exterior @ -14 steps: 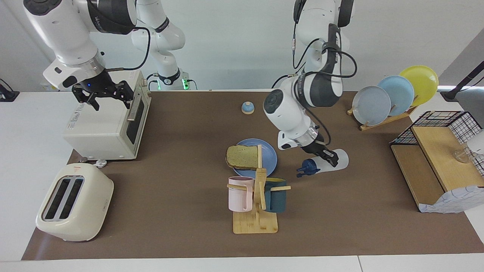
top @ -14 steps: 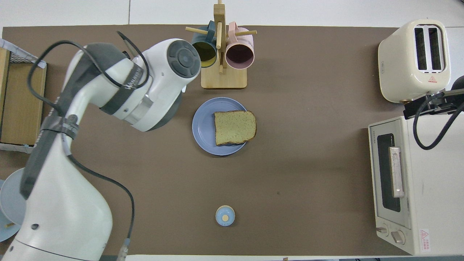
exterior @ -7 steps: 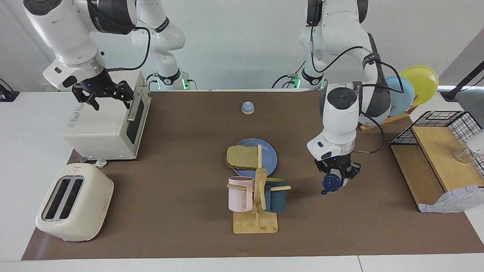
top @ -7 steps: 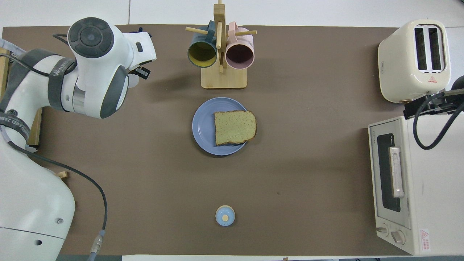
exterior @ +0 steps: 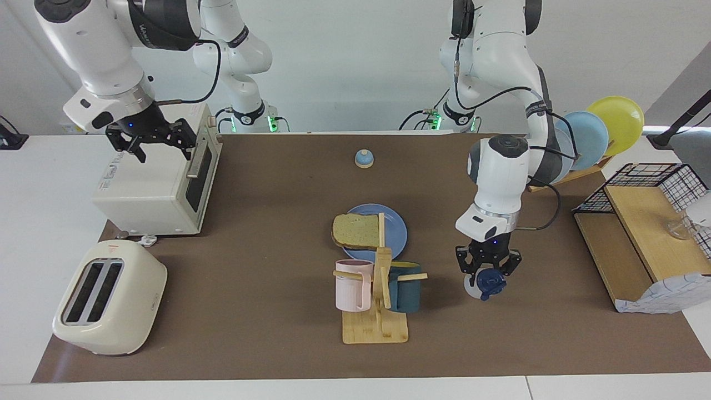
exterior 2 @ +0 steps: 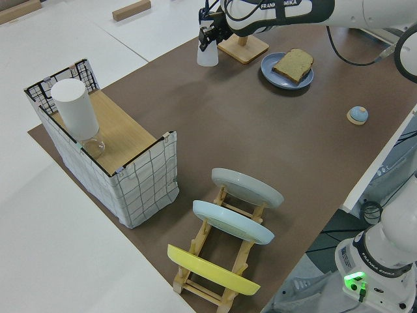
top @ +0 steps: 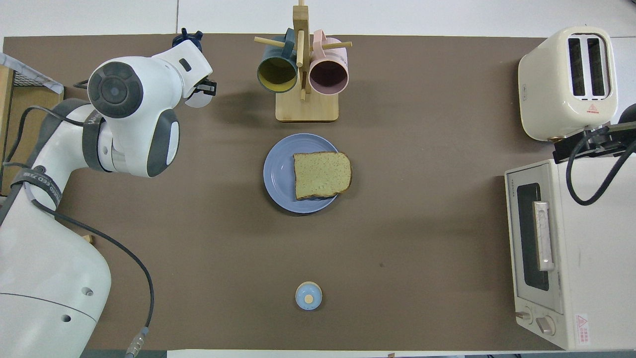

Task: Put bread on plate and add seasoning
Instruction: 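Set the bottle down upright with the left gripper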

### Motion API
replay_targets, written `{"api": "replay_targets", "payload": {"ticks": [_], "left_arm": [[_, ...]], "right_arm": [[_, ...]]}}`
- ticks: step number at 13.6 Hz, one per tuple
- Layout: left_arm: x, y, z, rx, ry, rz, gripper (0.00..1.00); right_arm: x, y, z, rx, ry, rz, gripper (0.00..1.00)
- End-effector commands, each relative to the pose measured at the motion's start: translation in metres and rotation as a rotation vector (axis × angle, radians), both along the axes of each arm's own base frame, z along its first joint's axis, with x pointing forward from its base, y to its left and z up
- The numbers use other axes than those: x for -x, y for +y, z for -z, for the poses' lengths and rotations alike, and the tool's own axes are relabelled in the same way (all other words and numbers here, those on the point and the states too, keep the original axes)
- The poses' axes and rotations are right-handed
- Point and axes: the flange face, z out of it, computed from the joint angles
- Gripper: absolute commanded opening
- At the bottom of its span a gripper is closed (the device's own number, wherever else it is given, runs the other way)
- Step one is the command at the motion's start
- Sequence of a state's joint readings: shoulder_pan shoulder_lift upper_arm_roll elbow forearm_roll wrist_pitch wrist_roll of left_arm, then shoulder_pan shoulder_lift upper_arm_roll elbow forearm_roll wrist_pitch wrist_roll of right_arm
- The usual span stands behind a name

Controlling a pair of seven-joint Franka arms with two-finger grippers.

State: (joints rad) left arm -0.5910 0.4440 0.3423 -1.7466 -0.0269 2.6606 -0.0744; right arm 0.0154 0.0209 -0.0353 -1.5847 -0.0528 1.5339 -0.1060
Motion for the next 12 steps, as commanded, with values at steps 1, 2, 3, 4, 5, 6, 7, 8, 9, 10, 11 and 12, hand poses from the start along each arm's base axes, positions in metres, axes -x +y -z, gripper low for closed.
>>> {"api": "replay_targets", "payload": {"ticks": [1, 2, 3, 4, 5, 6, 7, 8, 9, 10, 11, 12], "left_arm": [[0.028, 0.014, 0.013, 0.115, -0.124, -0.074, 0.00], [0.036, 0.017, 0.018, 0.137, -0.154, -0.086, 0.00], [0.039, 0.019, 0.020, 0.155, -0.184, -0.095, 0.00], [0.042, 0.018, 0.022, 0.169, -0.202, -0.100, 0.00], [0.046, 0.016, 0.026, 0.182, -0.218, -0.104, 0.00], [0.049, 0.016, 0.030, 0.192, -0.247, -0.101, 0.00], [0.053, 0.018, 0.038, 0.204, -0.279, -0.102, 0.00], [0.057, 0.019, 0.049, 0.210, -0.316, -0.094, 0.00], [0.058, 0.018, 0.062, 0.210, -0.351, -0.083, 0.00], [0.058, 0.018, 0.069, 0.210, -0.375, -0.076, 0.00], [0.057, 0.019, 0.073, 0.208, -0.382, -0.073, 0.00], [0.056, 0.019, 0.074, 0.207, -0.387, -0.072, 0.00]], "right_arm": [[0.006, -0.004, -0.001, -0.004, -0.009, -0.013, 1.00], [0.006, -0.004, -0.001, -0.004, -0.009, -0.013, 1.00], [0.006, -0.004, -0.001, -0.004, -0.009, -0.013, 1.00], [0.006, -0.004, -0.001, -0.004, -0.008, -0.013, 1.00], [0.006, -0.004, -0.001, -0.004, -0.009, -0.013, 1.00], [0.006, -0.004, -0.001, -0.004, -0.008, -0.013, 1.00], [0.006, -0.004, -0.001, -0.004, -0.008, -0.013, 1.00], [0.006, -0.004, -0.001, -0.004, -0.009, -0.013, 1.00], [0.006, -0.004, -0.001, -0.004, -0.009, -0.013, 1.00], [0.006, -0.004, -0.001, -0.004, -0.008, -0.013, 1.00], [0.006, -0.004, -0.001, -0.003, -0.009, -0.013, 1.00], [0.006, -0.004, -0.001, -0.004, -0.008, -0.013, 1.00]]}}
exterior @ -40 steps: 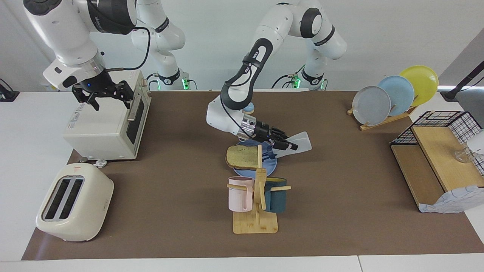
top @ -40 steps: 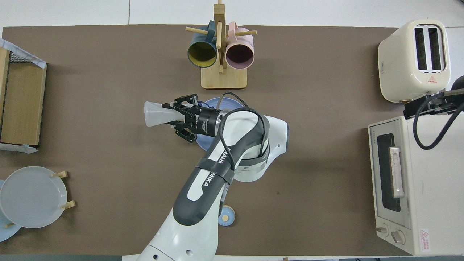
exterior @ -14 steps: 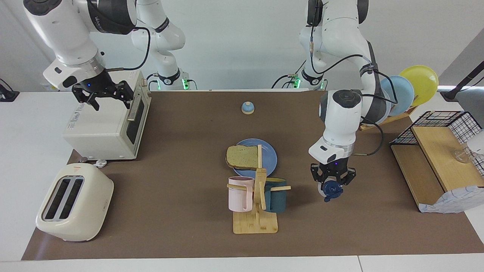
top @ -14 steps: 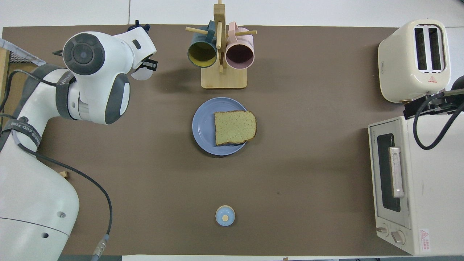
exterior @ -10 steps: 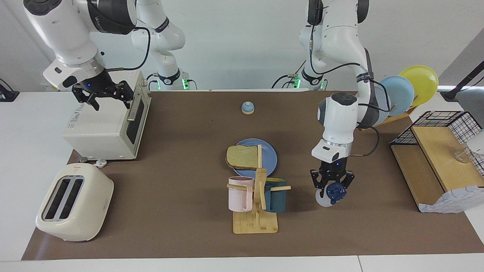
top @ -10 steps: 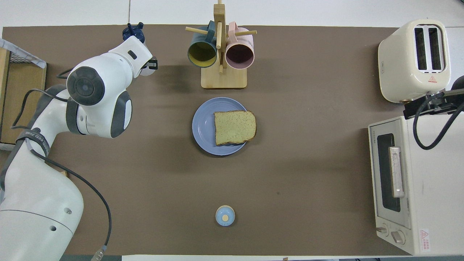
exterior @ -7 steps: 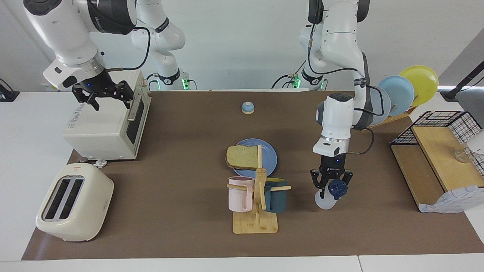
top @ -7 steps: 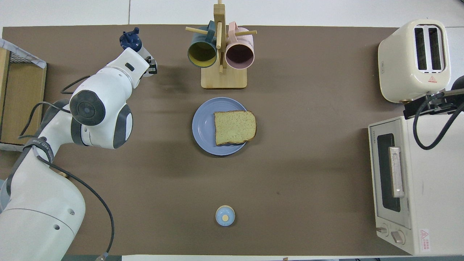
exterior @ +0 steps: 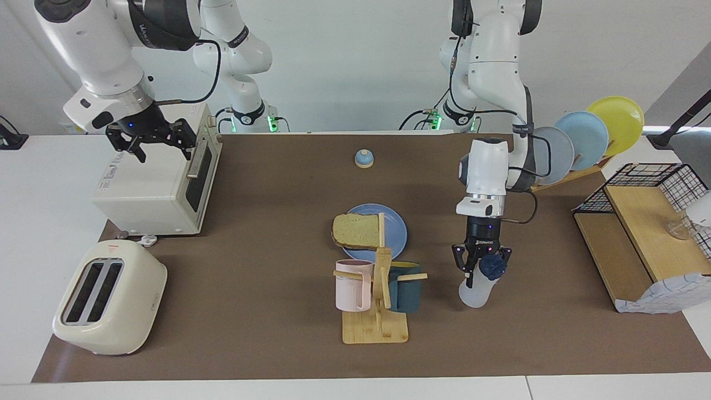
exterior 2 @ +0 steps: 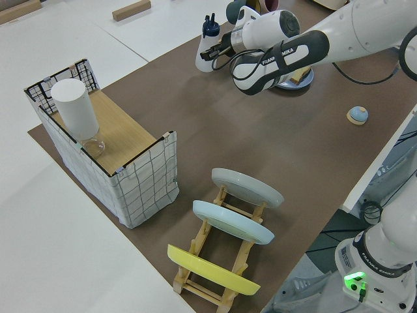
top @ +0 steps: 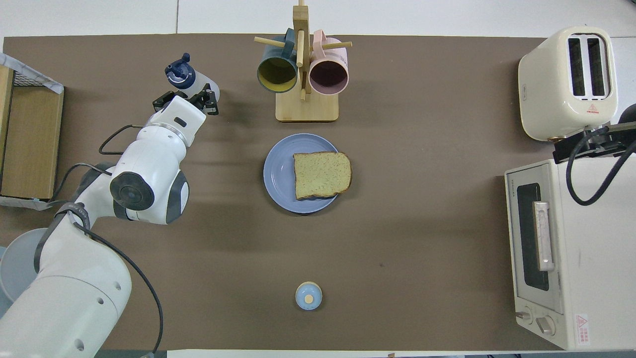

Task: Put bread on plate and add seasoning
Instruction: 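Set the bottle down upright with the left gripper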

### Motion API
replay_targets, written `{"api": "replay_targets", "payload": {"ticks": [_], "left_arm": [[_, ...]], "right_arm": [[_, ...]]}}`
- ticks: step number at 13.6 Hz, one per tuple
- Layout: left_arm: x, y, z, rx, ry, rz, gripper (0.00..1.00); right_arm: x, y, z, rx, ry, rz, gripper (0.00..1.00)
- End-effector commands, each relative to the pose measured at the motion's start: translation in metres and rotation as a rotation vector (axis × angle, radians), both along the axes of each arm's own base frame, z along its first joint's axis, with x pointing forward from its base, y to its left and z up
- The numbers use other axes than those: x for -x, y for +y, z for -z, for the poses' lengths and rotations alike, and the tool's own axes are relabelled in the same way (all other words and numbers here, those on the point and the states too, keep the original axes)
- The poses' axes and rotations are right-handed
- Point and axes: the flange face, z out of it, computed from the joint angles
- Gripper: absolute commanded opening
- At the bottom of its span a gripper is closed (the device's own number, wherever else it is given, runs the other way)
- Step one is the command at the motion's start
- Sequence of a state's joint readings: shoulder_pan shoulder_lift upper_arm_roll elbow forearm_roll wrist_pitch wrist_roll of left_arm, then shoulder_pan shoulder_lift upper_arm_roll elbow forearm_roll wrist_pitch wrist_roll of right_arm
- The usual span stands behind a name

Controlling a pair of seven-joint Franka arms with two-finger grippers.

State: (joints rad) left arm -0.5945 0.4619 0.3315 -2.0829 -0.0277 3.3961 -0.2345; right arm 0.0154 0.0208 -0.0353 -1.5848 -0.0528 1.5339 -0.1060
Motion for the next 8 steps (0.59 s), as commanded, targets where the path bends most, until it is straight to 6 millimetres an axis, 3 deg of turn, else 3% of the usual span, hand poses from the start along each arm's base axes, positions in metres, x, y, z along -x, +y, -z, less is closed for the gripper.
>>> {"api": "replay_targets", "payload": {"ticks": [1, 3, 8], "left_arm": [[-0.001, 0.002, 0.011, 0.006, -0.037, -0.007, 0.00], [-0.001, 0.002, 0.025, 0.002, -0.051, -0.008, 0.00], [-0.008, 0.004, 0.027, -0.016, -0.061, 0.000, 0.00]], "right_arm": [[0.006, -0.004, -0.001, -0.004, -0.008, -0.013, 1.00], [0.006, -0.004, -0.001, -0.003, -0.008, -0.013, 1.00], [0.006, -0.004, -0.001, -0.004, -0.008, -0.013, 1.00]]}}
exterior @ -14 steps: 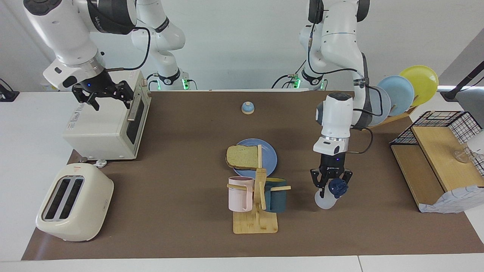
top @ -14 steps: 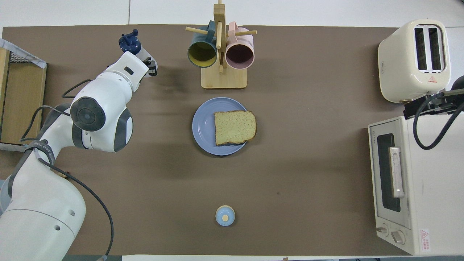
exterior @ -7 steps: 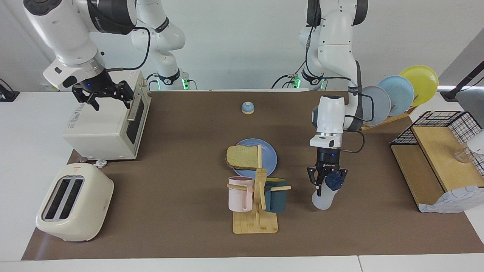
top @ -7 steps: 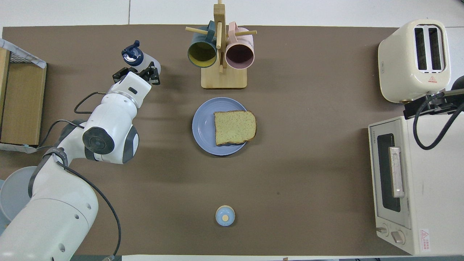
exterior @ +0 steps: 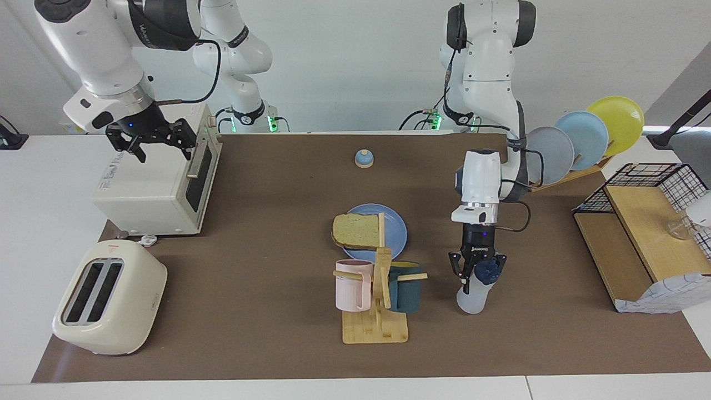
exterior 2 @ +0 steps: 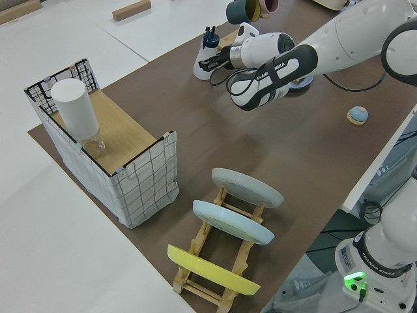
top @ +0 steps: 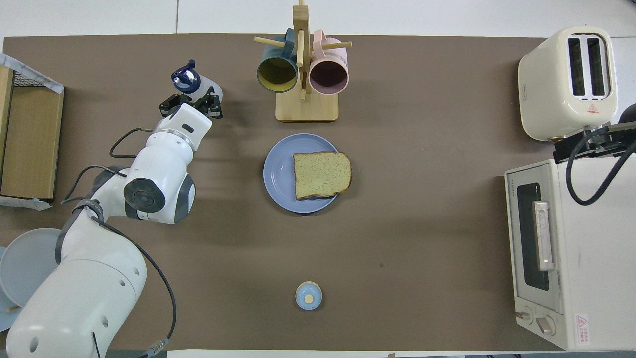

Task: Put bread on plate and add seasoning
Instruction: 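Set the bottle down upright with the left gripper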

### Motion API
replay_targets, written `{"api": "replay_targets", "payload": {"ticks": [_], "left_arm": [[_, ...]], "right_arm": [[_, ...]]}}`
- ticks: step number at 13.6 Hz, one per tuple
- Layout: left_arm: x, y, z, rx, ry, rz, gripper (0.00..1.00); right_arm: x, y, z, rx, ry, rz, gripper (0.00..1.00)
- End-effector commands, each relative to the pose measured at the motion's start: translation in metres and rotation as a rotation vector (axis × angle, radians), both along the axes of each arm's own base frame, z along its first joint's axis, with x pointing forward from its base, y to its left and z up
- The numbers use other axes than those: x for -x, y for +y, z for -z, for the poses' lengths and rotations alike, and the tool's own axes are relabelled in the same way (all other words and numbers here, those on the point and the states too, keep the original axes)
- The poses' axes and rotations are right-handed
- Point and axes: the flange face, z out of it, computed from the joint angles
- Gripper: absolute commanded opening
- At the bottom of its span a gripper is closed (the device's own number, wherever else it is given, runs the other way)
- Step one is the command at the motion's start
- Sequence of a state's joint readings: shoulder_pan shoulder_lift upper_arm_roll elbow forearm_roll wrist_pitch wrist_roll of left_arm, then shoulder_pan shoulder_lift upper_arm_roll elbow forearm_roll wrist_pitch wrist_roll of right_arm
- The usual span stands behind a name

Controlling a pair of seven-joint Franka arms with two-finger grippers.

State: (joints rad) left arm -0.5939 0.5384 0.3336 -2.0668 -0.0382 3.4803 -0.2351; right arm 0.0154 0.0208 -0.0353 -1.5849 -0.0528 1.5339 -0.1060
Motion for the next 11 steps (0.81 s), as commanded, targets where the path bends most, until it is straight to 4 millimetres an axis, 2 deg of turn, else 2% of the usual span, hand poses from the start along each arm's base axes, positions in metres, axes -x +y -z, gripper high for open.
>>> {"api": "replay_targets", "payload": {"ticks": [1, 5, 11], "left_arm": [[-0.007, 0.005, -0.001, -0.019, -0.029, 0.005, 0.00], [-0.021, 0.007, -0.007, -0.079, 0.016, 0.027, 0.00], [-0.022, 0.009, -0.002, -0.093, 0.064, 0.023, 0.00]], "right_arm": [[0.006, -0.004, -0.001, -0.004, -0.008, -0.013, 1.00], [0.006, -0.004, -0.001, -0.004, -0.008, -0.013, 1.00], [0.006, -0.004, -0.001, -0.004, -0.008, -0.013, 1.00]]}}
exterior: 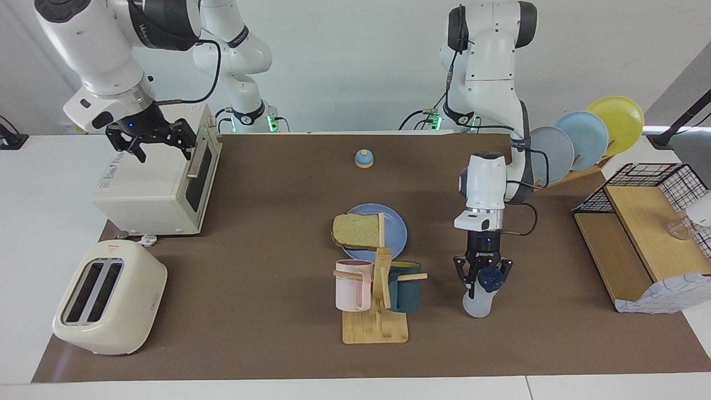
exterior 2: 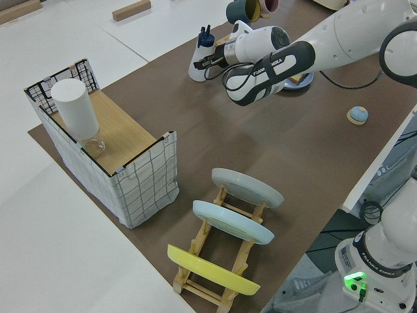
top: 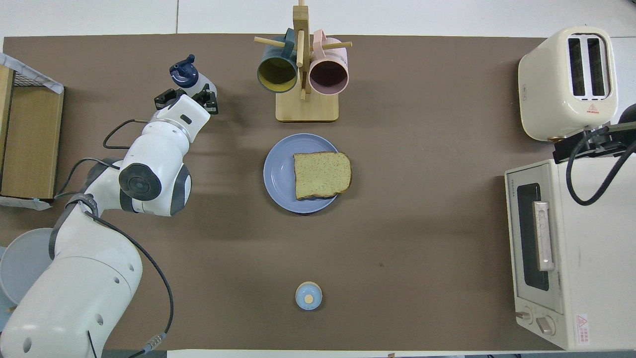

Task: Put bread on plate and add seasoning
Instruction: 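Set the bottle down upright with the left gripper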

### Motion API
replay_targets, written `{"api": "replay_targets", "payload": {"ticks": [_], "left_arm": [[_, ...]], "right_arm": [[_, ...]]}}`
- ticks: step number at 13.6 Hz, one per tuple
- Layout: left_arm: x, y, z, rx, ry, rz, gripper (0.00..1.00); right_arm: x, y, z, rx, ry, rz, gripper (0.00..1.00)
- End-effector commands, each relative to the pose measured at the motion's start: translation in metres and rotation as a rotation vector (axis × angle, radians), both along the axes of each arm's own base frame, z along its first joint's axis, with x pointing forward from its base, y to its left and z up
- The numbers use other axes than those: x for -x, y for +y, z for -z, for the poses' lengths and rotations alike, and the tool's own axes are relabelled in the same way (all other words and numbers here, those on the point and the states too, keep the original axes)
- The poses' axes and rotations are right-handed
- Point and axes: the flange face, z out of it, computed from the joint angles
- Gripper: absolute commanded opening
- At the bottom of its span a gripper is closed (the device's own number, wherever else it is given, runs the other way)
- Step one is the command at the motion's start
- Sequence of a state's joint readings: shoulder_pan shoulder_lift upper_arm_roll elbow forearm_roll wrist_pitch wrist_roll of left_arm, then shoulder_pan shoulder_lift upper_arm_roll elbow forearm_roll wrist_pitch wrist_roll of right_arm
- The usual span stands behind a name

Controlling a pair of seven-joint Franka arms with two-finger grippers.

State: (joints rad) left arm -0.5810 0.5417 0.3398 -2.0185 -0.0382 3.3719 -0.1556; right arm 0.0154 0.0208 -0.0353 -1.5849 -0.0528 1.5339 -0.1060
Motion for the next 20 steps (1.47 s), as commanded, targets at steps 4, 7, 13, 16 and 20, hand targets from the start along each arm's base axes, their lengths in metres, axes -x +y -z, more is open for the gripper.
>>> {"api": "replay_targets", "payload": {"ticks": [4, 7, 13, 16, 20], "left_arm": [[-0.006, 0.004, 0.002, -0.014, 0.036, -0.010, 0.12], [-0.007, 0.004, 0.003, -0.016, 0.053, -0.015, 0.52], [-0.009, 0.013, 0.002, -0.005, 0.053, -0.036, 1.00], [-0.008, 0.014, 0.001, -0.001, 0.056, -0.041, 1.00], [0.001, 0.019, -0.041, 0.014, 0.169, -0.064, 1.00]], "right_arm": [[0.006, -0.004, -0.001, -0.004, -0.008, -0.013, 1.00], [0.006, -0.004, -0.001, -0.004, -0.008, -0.013, 1.00], [0.006, -0.004, -0.001, -0.004, -0.008, -0.013, 1.00], [0.006, -0.004, -0.001, -0.004, -0.008, -0.013, 1.00], [0.006, -0.004, -0.001, -0.003, -0.008, -0.013, 1.00]]}}
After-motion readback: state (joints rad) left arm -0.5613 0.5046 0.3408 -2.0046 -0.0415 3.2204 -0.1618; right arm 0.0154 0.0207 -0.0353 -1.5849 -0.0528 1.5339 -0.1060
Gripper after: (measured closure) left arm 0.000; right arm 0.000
